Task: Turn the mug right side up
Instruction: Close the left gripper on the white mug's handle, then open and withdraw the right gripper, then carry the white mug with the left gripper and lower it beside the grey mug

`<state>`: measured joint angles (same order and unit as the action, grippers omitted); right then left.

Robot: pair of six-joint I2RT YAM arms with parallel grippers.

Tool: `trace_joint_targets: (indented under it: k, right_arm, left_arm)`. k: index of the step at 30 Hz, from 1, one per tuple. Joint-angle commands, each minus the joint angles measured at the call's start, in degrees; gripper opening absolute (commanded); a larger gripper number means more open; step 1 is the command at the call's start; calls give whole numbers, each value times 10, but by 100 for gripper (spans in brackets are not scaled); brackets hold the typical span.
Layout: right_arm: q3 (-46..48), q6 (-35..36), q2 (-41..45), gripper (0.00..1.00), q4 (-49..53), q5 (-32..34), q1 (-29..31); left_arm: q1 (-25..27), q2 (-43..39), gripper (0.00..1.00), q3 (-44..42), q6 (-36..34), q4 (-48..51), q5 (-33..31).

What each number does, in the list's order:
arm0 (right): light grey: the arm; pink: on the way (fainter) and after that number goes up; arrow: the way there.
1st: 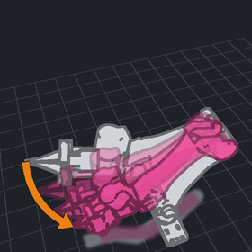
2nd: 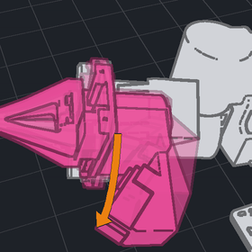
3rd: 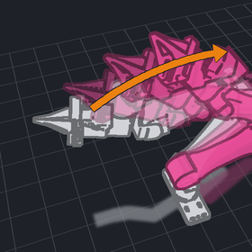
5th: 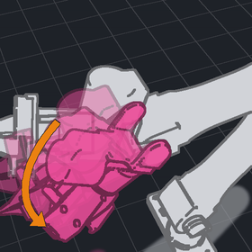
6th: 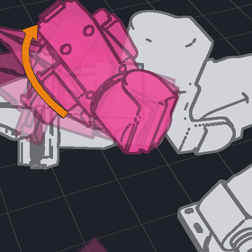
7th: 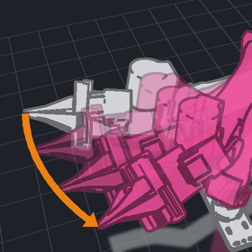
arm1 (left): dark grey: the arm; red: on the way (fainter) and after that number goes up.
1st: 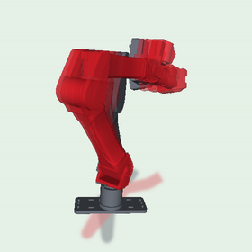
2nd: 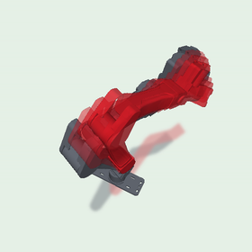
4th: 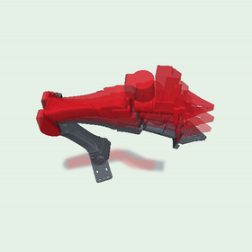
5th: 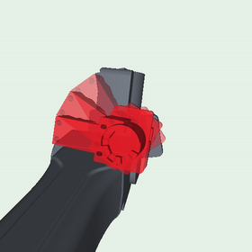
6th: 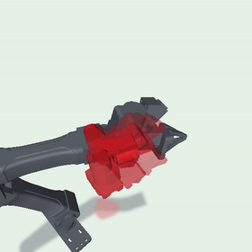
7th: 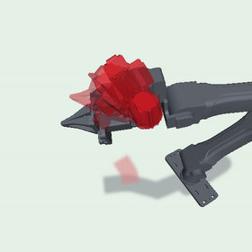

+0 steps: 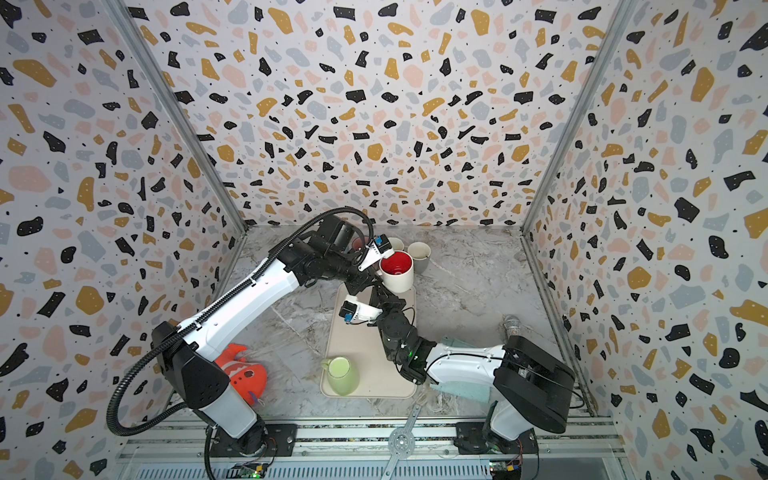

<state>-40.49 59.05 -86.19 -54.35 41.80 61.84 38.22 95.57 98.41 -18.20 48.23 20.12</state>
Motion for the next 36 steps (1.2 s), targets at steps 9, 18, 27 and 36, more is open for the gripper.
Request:
trace_joint_targets:
  k: [9, 18, 27, 36]
  right_arm:
    - [0, -30, 73, 27, -9, 50, 2]
    - [21, -96, 175, 39, 108, 87, 4]
    - [26, -192, 295, 39, 201, 122, -2]
    - [14, -298, 378, 39, 256, 104, -39]
  left_arm:
    - [5, 27, 0, 22, 30, -5, -28]
    - [0, 66, 0, 58, 41, -15, -42]
    - [-1, 108, 0, 91, 74, -61, -28]
    - [9, 131, 0, 64, 131, -174, -13]
